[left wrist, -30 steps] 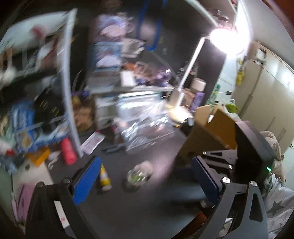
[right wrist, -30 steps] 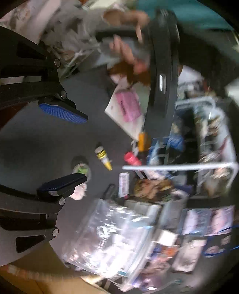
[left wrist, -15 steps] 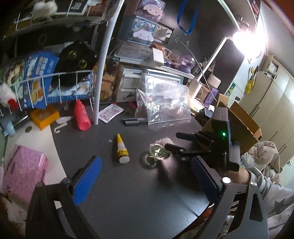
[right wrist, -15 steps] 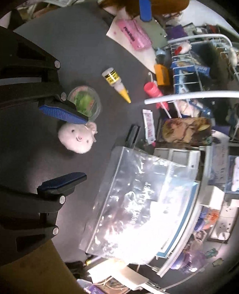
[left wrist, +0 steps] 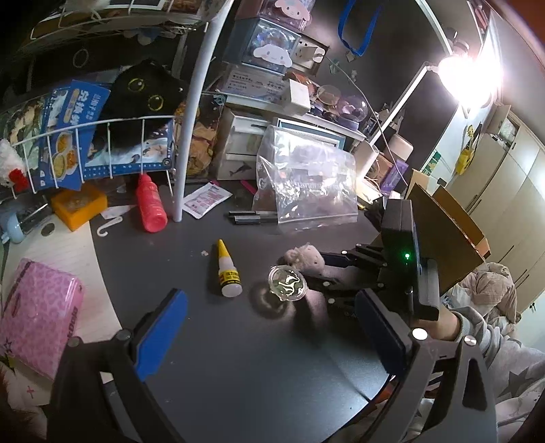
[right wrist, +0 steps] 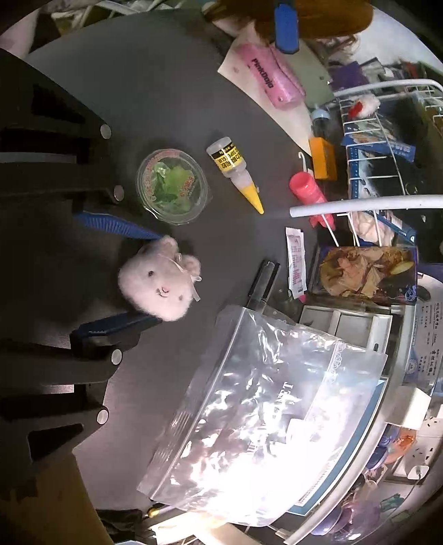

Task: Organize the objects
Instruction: 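Move the right gripper to the desk and grasp the pink pig plush, then carry the pig plush with the right gripper into the box and release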

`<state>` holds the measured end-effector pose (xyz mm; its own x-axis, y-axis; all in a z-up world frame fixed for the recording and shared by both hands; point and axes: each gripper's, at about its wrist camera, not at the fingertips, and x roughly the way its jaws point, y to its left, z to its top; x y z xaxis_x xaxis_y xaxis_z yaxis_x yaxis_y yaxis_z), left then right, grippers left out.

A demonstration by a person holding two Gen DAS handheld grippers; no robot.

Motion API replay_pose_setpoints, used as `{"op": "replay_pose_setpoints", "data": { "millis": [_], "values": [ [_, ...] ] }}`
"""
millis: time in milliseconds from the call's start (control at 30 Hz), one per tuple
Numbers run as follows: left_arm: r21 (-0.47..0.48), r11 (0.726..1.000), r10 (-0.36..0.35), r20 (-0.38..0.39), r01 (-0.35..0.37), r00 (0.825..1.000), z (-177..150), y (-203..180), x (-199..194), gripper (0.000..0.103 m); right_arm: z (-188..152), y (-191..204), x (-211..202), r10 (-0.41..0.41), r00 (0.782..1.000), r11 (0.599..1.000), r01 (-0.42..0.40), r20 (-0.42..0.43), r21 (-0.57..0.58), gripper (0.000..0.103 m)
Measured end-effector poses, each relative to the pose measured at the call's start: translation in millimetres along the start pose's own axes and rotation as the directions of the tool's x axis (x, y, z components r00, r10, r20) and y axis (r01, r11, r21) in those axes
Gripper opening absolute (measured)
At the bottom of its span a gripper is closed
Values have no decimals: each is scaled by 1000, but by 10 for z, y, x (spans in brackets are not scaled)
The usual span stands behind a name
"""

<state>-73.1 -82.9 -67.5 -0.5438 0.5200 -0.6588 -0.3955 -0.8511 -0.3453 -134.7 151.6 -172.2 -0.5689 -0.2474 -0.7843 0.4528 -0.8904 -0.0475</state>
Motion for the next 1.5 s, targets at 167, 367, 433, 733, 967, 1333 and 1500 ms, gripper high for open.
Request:
{"op": "replay_pose_setpoints", "data": {
  "millis": [167,367,433,733,967,1333,1500],
  "values": [
    [8,1000,-22,-11,22,1000,17,-51,19,98,-22,25,-76,13,1000,1000,-13,10,-11,24],
    [44,996,-75,-21,76,997,72,-235,57,98,-4,137,-382,46,997,998,-44,65,-37,24],
    [60,993,-97,-26,99,995,99,-317,75,98,11,202,-552,65,993,996,-60,94,-59,24],
    [130,972,-195,-38,198,980,324,-782,128,72,69,419,-1310,109,972,983,-73,210,-169,24],
    [169,945,-276,-39,279,960,506,-1157,174,41,48,297,-1748,81,958,984,-33,276,-173,24],
    [282,911,-289,-81,300,954,856,-1919,444,34,-43,-311,-2126,-11,956,996,37,294,-85,24],
    [301,892,-316,-122,338,941,1015,-2225,700,34,-112,-655,-2235,-47,961,998,57,272,-29,24]
  ]
}}
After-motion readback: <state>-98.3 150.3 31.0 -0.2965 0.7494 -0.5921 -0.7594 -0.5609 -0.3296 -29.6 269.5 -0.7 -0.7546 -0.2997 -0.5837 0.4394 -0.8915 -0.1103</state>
